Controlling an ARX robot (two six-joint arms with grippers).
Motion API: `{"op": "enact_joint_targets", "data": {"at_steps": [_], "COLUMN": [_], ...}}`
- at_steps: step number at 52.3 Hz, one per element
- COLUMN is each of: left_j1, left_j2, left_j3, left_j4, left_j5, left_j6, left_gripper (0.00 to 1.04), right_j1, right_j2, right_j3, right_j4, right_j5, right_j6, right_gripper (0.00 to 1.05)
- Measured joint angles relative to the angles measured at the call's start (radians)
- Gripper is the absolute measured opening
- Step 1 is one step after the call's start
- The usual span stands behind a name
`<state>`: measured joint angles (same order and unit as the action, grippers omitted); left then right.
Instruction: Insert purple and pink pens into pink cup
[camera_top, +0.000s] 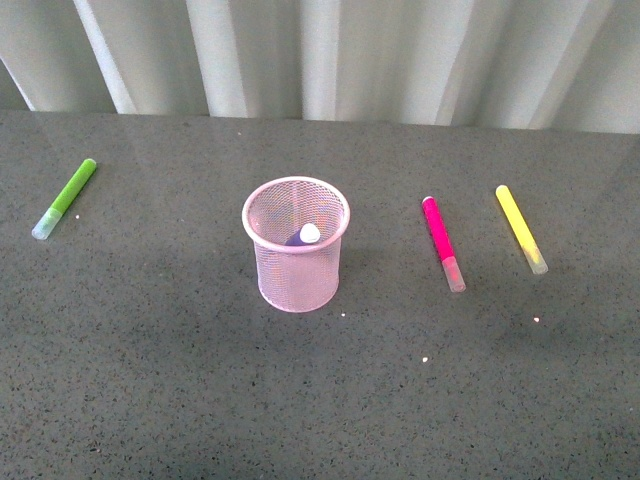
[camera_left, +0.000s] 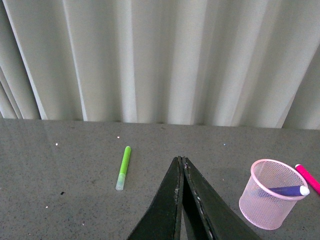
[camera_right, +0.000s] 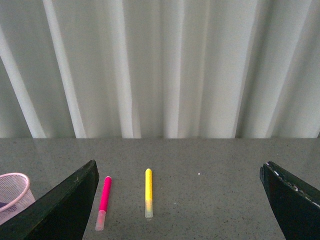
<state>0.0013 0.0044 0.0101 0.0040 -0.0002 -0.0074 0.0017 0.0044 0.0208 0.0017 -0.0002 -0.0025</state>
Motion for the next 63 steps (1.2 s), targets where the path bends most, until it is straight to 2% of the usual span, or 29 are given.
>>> {"op": "enact_joint_targets", "data": {"at_steps": [6,9,14,16,21,22,24,25,27,30,32,36,38,45,54,63], "left_j1": [0.0,0.0,0.0,0.0,0.0,0.0,0.0,0.0,0.0,0.0,0.0,0.0,0.0,0.0,0.0,-0.001], "left_j2": [0.0,0.0,0.0,0.0,0.0,0.0,0.0,0.0,-0.001,-0.001,-0.001,-0.001,-0.001,-0.001,-0.001,-0.001], "left_j3": [0.0,0.0,0.0,0.0,0.0,0.0,0.0,0.0,0.0,0.0,0.0,0.0,0.0,0.0,0.0,0.0], "left_j4": [-0.002,-0.002,-0.002,-0.003,-0.003,-0.003,-0.003,-0.003,-0.003,-0.003,-0.003,-0.003,-0.003,-0.003,-0.003,-0.003], "left_j5": [0.0,0.0,0.0,0.0,0.001,0.001,-0.001,0.0,-0.002,0.0,0.002,0.001,0.001,0.0,0.0,0.0], "left_j6": [-0.001,0.0,0.0,0.0,0.0,0.0,0.0,0.0,0.0,0.0,0.0,0.001,0.002,0.003,0.002,0.002], "left_gripper": [0.05,0.18,0.34,0.41,0.57,0.59,0.66,0.68,0.75,0.84,0.89,1.0,0.99,0.98,0.98,0.98], "right_j1": [0.0,0.0,-0.006,-0.035,-0.133,-0.137,-0.134,-0.129,-0.104,-0.084,-0.078,-0.062,-0.055,0.0,0.094,0.205], "right_j2": [0.0,0.0,-0.002,-0.004,0.014,0.032,0.173,0.219,0.439,0.715,0.864,1.161,1.273,1.79,2.014,2.098], "right_j3": [0.0,0.0,-0.004,-0.013,-0.013,-0.011,0.007,0.015,0.073,0.204,0.308,0.541,0.631,1.044,1.244,1.262], "right_j4": [0.0,0.0,0.01,0.104,0.28,0.317,0.509,0.555,0.735,0.9,0.926,0.893,0.852,0.494,0.193,0.074], "right_j5": [0.0,0.0,-0.01,-0.081,-0.168,-0.159,-0.104,-0.09,-0.045,-0.009,0.01,0.054,0.076,0.118,0.103,0.046], "right_j6": [0.0,0.0,0.011,0.058,0.171,0.176,0.199,0.2,0.205,0.202,0.203,0.196,0.192,0.161,0.161,0.179], "right_gripper": [0.98,0.98,0.98,0.98,0.98,0.98,0.98,0.98,0.98,0.98,0.98,0.98,0.98,0.98,0.98,0.98]}}
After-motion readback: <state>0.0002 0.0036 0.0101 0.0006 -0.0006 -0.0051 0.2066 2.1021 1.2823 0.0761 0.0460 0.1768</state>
